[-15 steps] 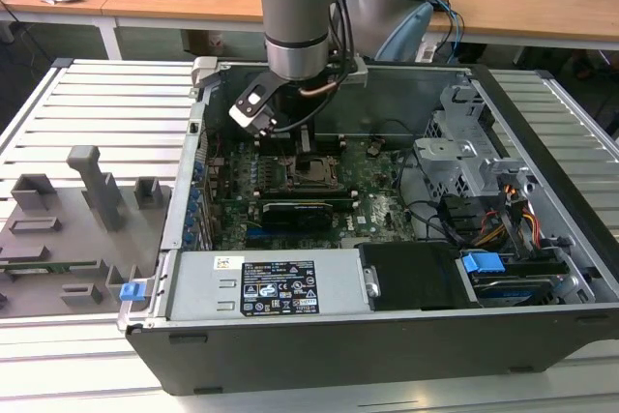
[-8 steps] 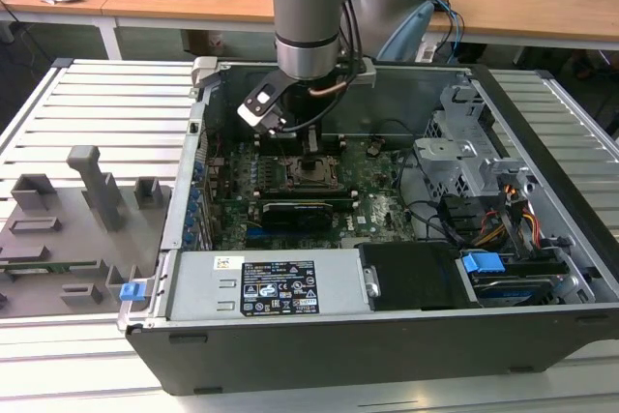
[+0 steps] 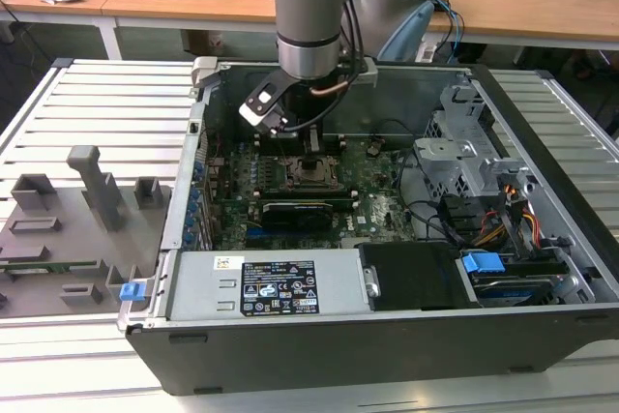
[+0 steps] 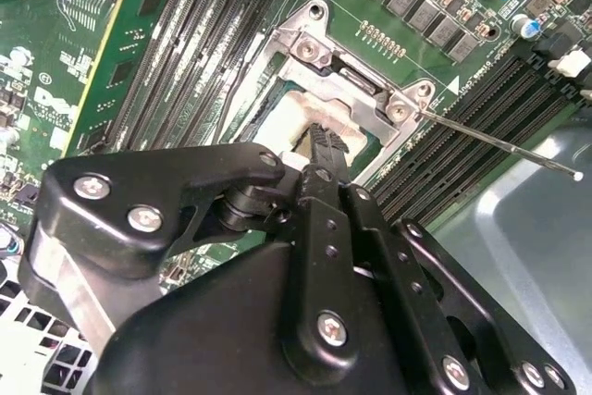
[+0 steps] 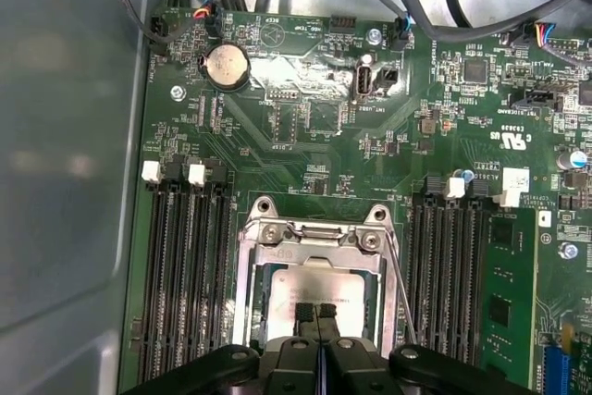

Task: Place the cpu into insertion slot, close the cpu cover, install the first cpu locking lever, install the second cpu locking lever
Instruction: 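Install the first cpu locking lever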

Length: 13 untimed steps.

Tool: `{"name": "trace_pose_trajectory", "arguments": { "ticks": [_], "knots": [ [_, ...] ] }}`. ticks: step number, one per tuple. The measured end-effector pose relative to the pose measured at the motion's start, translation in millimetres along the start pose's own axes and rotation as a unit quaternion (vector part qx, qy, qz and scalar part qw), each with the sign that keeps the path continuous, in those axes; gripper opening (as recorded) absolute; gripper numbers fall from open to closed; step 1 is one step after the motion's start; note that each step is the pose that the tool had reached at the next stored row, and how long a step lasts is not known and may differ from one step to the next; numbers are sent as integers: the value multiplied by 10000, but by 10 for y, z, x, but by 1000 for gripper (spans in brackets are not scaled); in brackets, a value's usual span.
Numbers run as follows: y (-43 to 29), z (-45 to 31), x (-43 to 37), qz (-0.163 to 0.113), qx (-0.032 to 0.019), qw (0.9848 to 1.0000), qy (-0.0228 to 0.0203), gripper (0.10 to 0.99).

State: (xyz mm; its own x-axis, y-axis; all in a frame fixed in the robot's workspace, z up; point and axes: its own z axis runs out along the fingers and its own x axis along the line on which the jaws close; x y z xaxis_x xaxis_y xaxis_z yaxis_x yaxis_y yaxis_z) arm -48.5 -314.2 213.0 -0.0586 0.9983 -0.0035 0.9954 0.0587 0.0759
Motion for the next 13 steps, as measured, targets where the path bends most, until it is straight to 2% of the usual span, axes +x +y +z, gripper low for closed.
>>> {"name": "trace_pose_trajectory", "arguments": {
  "ticks": [13],
  "knots": [
    [2, -25, 0, 0, -1, 10000, 1, 106]
  ]
}}
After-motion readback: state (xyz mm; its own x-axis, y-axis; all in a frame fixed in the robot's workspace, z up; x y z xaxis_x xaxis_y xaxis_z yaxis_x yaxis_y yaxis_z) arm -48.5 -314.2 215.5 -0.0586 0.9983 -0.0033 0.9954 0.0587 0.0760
